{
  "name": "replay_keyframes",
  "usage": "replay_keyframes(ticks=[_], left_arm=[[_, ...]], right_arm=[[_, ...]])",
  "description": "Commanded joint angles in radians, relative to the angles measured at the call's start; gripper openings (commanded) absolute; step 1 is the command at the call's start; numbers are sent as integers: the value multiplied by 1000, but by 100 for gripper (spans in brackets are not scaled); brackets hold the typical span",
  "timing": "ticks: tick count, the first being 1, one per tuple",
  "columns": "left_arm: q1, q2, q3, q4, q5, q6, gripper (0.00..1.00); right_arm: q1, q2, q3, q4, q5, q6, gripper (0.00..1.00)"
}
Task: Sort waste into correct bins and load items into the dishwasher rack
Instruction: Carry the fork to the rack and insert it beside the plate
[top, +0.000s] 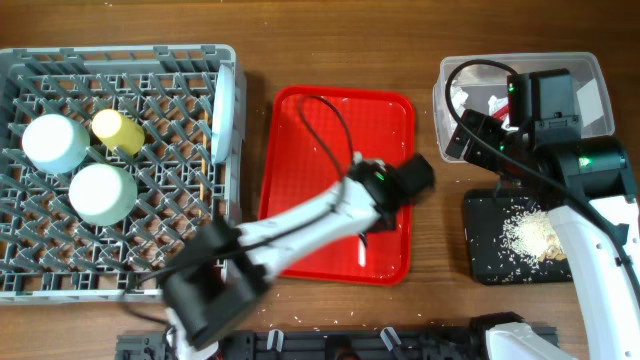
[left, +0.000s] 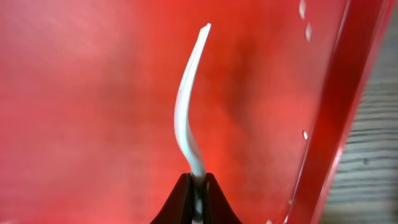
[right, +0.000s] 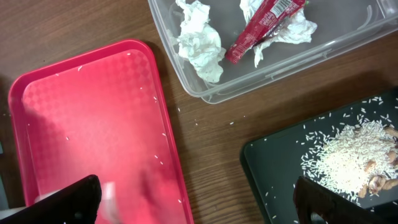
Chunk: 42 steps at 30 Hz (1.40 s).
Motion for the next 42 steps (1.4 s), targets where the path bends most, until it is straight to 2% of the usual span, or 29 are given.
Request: replay_keyframes(ticks=[1,5,7,8,12,13,18,19,20,21,27,33,34,36,38,39,40,42], left_arm=[[126,-201,-1,-55,-9,156,4],[348,-424,-1,-65,-9,376,4],[529,-575,-1,-1,-9,616,4],[660,-653,-1,66,-10,782,4],[880,-644,-1,104,-10,1160,4],[924,-620,-1,104,-10,1191,4],[1003,-468,-1,76,86,1197,4],[1003,-440,-1,72,101,1197,11],[1003,-406,-1,64,119,1197,10],[1003,-376,-1,54,118,1196,4],[1003,-338,-1,54,118,1183,4],[996,-394,-1,-8,127,938,5],[996,-441,-1,-57,206,926,6],[997,-542,-1,-170,383,926,29],[996,-629,-1,-256,477,927,50],[996,-666,-1,-290,500,927,84],[996,-727,-1,-352,511,927,100],[997,-795,-1,-417,512,927,100]], right_arm=[[-2,2,5,2,13,-13,100],[-2,2,5,2,13,-12,100],[-2,2,5,2,13,-12,100],[-2,2,5,2,13,-12,100],[-2,2,5,2,13,-12,100],[-2,2,5,2,13,-12,100],[-2,2,5,2,13,-13,100],[-2,2,5,2,13,-12,100],[-2,2,5,2,13,-12,100],[-2,2,5,2,13,-12,100],[-2,2,5,2,13,-12,100],[-2,2,5,2,13,-12,100],[-2,2,5,2,13,-12,100],[-2,2,5,2,13,-12,100],[-2,2,5,2,13,-12,100],[-2,2,5,2,13,-12,100],[-2,2,5,2,13,-12,100],[-2,2,5,2,13,-12,100]])
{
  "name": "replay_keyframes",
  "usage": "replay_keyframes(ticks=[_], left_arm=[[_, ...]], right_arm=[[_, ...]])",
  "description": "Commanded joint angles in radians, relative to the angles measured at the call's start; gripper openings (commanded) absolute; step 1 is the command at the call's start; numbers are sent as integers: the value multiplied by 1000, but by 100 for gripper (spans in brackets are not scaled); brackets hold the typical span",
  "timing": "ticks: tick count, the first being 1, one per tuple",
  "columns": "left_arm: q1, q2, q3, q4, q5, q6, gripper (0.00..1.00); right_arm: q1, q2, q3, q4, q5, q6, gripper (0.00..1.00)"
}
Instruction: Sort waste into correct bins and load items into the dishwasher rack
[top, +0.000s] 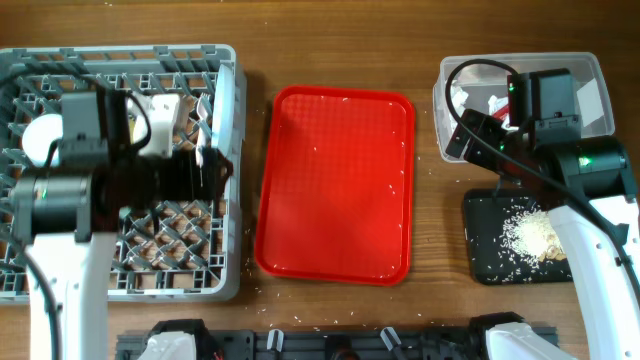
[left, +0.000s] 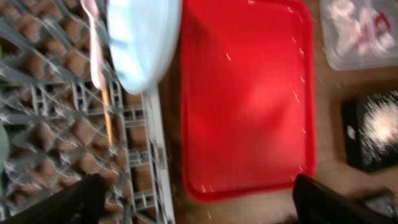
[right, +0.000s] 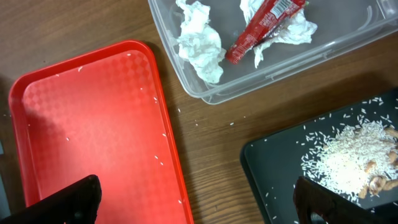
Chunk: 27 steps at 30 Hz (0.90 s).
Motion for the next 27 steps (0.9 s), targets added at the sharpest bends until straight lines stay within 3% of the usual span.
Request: replay_keyframes(ticks=[1,8,22,27], left_arm=[[0,-116,3,-70,61,-3,100],[0,-306,3,-88,61,-3,100],[0,-304,3,-89,61,-3,100],[0,-304,3,-89,61,-3,100]], right_arm=[[-2,2,5,2,13,-12,100],[-2,2,5,2,13,-12,100],[-2,26,3,3,13,-12,100],[-2,-98,3,0,26,-14,100]])
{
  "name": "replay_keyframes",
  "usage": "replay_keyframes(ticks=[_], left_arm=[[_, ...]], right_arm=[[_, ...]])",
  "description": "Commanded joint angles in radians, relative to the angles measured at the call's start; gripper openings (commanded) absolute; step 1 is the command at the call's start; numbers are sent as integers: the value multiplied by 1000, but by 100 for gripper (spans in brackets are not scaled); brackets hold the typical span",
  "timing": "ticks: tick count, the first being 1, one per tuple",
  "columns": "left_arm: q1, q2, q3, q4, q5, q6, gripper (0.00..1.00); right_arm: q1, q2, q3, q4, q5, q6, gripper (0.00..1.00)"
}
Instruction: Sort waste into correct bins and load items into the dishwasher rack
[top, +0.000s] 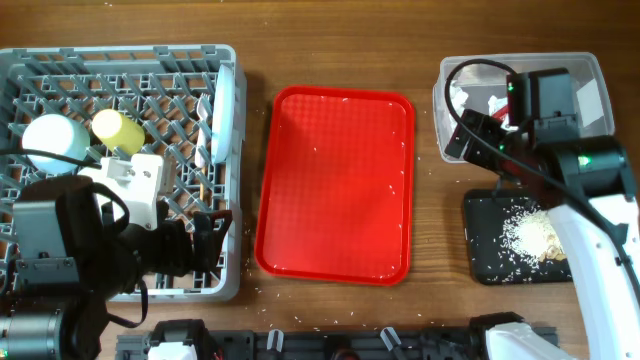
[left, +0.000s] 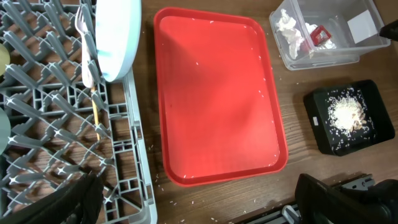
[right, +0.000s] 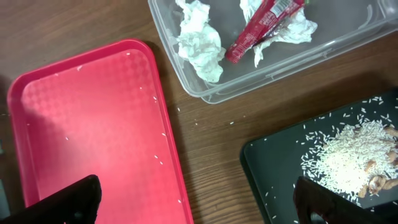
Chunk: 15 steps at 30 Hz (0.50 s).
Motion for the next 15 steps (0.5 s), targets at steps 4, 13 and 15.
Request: replay_keyframes(ticks=[4,13,15], left_arm=[[0,-2,3,3,15,-3,100],[0,-2,3,3,15,-3,100],[0,-2,3,3,15,-3,100]], right_arm=[[-2,-262,-10,8,70,-18,100],[-2,-894,-860,801,-266,-223,100],[-2,-993,-1015,933,-282,-222,100]])
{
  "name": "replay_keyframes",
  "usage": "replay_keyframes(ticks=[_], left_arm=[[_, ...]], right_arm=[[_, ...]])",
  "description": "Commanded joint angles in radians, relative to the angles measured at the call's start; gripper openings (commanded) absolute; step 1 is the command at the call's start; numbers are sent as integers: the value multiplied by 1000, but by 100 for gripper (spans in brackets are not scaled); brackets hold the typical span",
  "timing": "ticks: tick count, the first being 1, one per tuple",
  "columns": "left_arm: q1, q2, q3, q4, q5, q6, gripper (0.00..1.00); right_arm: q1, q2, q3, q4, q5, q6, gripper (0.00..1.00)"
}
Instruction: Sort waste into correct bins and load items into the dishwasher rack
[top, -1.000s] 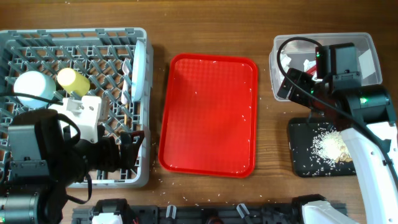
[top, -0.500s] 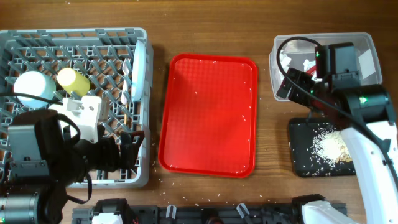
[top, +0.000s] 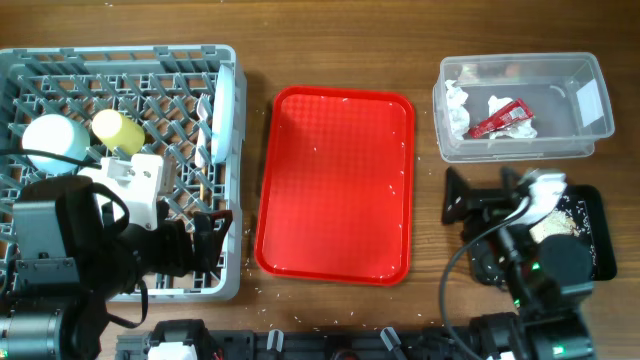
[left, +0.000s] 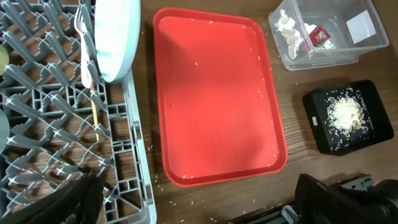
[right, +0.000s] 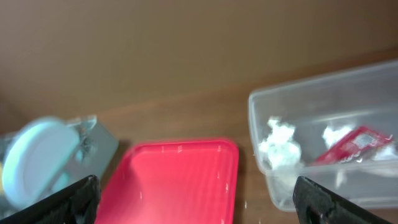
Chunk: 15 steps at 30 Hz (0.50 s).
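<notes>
The grey dishwasher rack (top: 120, 60) (left: 37, 137) fills the left. It holds a light blue cup (top: 55, 140), a yellow cup (top: 118, 130), an upright light blue plate (top: 225, 105) (left: 115, 37) and a white plastic utensil (top: 205, 115) (left: 84, 43) beside the plate. Bare except for rice grains, the red tray (top: 335, 185) (left: 214, 99) (right: 174, 180) lies mid-table. My left gripper (top: 212, 245) (left: 199, 205) is open over the rack's front right corner. At the front right my right gripper (top: 470, 205) (right: 196, 199) is open and holds nothing.
A clear bin (top: 590, 60) (left: 317, 62) (right: 255, 124) at the back right holds crumpled tissues and a red wrapper. A black tray (top: 595, 215) (left: 317, 115) with rice lies in front of it, partly under the right arm. A chopstick (left: 96, 115) lies in the rack.
The right arm was over the clear bin and is now low at the table's front right, its camera looking across the table. The left arm has not moved.
First my left gripper was shut on a white utensil over the red tray. Then it was open over the rack, with the utensil standing beside the plate. After that it sat at the rack's front corner. Now the right arm is also at the front.
</notes>
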Motion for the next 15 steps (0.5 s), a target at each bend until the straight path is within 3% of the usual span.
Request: replay_keyframes(ticks=[1,6,9,15], left_arm=[[0,-1,3,2,12,-3,100],[0,-1,3,2,12,-3,100],[0,-1,3,2,12,-3,100],[0,-1,3,2,12,-3,100]], right_arm=[[-2,-146,-195,172,-94,-51,100],[-2,-353,-404,380,-93,-76,100],[-4,-350,-466,470,-81,-92,100],[-11,-350,-466,342,-62,-259,100]])
